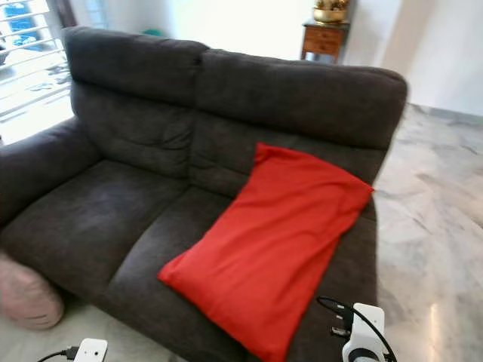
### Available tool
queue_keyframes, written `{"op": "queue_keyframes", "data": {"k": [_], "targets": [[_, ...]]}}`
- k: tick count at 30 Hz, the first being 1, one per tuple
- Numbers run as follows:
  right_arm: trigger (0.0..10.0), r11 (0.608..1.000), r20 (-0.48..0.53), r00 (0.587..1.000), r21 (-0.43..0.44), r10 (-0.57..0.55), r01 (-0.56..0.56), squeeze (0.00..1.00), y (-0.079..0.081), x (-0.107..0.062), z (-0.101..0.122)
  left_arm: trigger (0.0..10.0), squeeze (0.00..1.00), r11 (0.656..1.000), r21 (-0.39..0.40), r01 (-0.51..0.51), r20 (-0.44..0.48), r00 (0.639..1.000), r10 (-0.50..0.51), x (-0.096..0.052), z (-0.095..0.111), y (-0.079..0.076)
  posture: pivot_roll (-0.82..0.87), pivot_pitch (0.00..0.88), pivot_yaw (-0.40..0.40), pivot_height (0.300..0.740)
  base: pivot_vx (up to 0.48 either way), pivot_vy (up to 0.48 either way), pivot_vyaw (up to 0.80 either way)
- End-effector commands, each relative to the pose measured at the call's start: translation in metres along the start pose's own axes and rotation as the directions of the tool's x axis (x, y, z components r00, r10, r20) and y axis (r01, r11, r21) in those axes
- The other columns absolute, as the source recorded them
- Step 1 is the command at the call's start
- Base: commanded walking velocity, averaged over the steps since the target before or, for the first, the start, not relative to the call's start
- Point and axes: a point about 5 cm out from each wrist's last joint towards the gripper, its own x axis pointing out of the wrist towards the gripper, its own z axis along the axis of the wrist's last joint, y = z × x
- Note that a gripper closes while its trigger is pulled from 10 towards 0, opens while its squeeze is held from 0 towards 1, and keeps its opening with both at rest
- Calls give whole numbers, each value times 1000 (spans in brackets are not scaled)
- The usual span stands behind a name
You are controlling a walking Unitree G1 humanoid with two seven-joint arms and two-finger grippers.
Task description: Move the pillow to the sofa from floor
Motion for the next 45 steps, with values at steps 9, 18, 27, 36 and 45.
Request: {"op": "queue_keyframes", "data": {"k": [9,18,27,36,45], "targets": [[10000,1000,-29,1000,-10,8,-9,0,-1,1,-2,10000,0,1000,-4,-5,-48,999,4,-2,-10,2,-3,0,-17,740,0,348,0],[10000,1000,-80,997,-16,4,-6,0,-7,-1,-8,10000,0,1000,-10,-7,-61,998,6,-2,-13,3,-6,0,-20,740,0,341,0],[10000,1000,-147,989,-24,-4,0,0,-12,-6,-20,10000,0,1000,-9,2,-32,999,-2,-1,-6,-2,-12,0,-22,740,0,342,0],[10000,998,-173,985,-52,14,-23,0,-8,-6,-23,10000,0,1000,-5,9,-35,999,-9,-1,-6,-3,-13,0,-21,740,0,339,0],[10000,994,-213,977,-95,25,-46,0,-6,-8,-28,10000,0,1000,2,11,-47,999,-11,-2,-9,-3,-9,0,-20,740,0,339,327]]}}
